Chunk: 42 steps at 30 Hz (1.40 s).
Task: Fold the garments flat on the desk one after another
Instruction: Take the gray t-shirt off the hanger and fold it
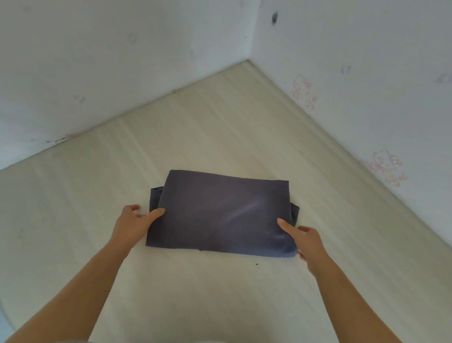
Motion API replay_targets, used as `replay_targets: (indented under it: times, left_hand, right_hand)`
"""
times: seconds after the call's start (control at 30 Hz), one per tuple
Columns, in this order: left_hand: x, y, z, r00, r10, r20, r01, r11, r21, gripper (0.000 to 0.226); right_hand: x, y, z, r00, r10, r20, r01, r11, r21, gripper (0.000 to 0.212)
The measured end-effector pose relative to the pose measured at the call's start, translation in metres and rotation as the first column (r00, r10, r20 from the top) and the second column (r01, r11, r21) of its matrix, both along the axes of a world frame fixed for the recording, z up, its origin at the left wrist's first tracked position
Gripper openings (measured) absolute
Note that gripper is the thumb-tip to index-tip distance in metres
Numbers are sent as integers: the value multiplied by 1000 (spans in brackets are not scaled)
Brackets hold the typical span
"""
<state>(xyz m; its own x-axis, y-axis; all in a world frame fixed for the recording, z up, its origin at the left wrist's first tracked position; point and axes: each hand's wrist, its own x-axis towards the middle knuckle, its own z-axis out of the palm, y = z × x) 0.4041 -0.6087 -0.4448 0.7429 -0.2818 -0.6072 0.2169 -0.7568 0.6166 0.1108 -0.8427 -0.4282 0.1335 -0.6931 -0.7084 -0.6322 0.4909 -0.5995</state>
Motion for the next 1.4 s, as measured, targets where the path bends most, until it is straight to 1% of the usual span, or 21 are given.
replay_targets:
  times: [0.03,0.07,0.13,0.2,0.3,0.37,0.43,0.53,0.63,0.7,0.77,0.8,0.87,0.93,0.97,1.03,1.1,1.17,1.2,1.3,1.4]
  left_hand:
    - [-1,-9,3,1000,7,-28,-8,1000,-30,86]
    - [-3,-17,5,999,-30,-34,28,998,-49,82]
    - [-7,-30,6,991,-131,-16,129,988,-87,68]
    - [-9,-36,4,975,-221,-21,217,967,-137,58]
    - [-13,-32,-1,921,-390,2,384,907,-173,49]
    - [-18,-27,-2,883,-468,37,465,862,-200,47]
    - [-33,-22,-1,819,-573,45,567,794,-220,45]
    - [-61,-17,2,717,-693,75,690,688,-226,43]
    - [-108,-15,6,576,-809,115,807,541,-235,43]
    - [-154,-13,12,436,-889,142,887,398,-234,40]
    - [-193,-7,12,316,-935,159,932,275,-237,37]
    - [-225,-1,11,233,-960,157,953,193,-235,38]
    - [-274,16,7,113,-983,148,974,79,-214,44]
    - [-318,40,1,5,-992,126,977,-22,-210,54]
    - [-355,61,-4,-78,-991,105,973,-98,-209,59]
    - [-405,96,-9,-189,-981,55,960,-196,-201,64]
    - [-461,139,-16,-286,-958,7,938,-282,-200,64]
    - [-493,171,-24,-337,-940,-50,927,-322,-194,61]
    - [-517,196,-31,-377,-923,-74,914,-358,-192,60]
    - [-582,262,-50,-490,-861,-137,870,-473,-137,60]
    - [-637,317,-71,-585,-794,-165,811,-575,-110,63]
  right_hand:
    - [9,2,4,1000,-7,20,7,1000,25,49]
    - [16,7,7,999,-24,32,23,999,25,49]
    - [27,18,12,996,-42,84,42,999,10,52]
    - [31,35,16,991,-68,119,73,996,-41,52]
    - [13,75,18,978,-169,120,181,979,-96,46]
    - [-6,100,20,970,-221,103,231,968,-102,44]
    - [-33,135,20,948,-306,82,313,945,-92,41]
    - [-71,186,26,911,-411,23,411,905,-106,26]
    - [-113,240,35,850,-527,15,524,840,-142,28]
    - [-150,283,39,776,-629,33,625,762,-171,31]
    - [-180,321,39,707,-705,43,699,690,-187,32]
    - [-203,348,40,649,-760,43,751,630,-199,33]
    - [-238,394,38,574,-818,28,800,554,-229,38]
    - [-267,443,32,532,-847,-3,820,515,-251,42]
    - [-291,479,30,487,-873,-16,844,475,-249,44]
    - [-321,537,23,407,-913,-16,890,401,-217,46]
    - [-353,602,12,300,-954,-21,938,299,-177,44]
    - [-368,649,1,230,-973,-15,961,229,-153,42]
    - [-380,680,-5,176,-984,-20,974,177,-139,42]
    - [-410,761,-25,24,-1000,-16,996,25,-91,45]
    - [-431,824,-46,-124,-992,-25,991,-122,-61,51]
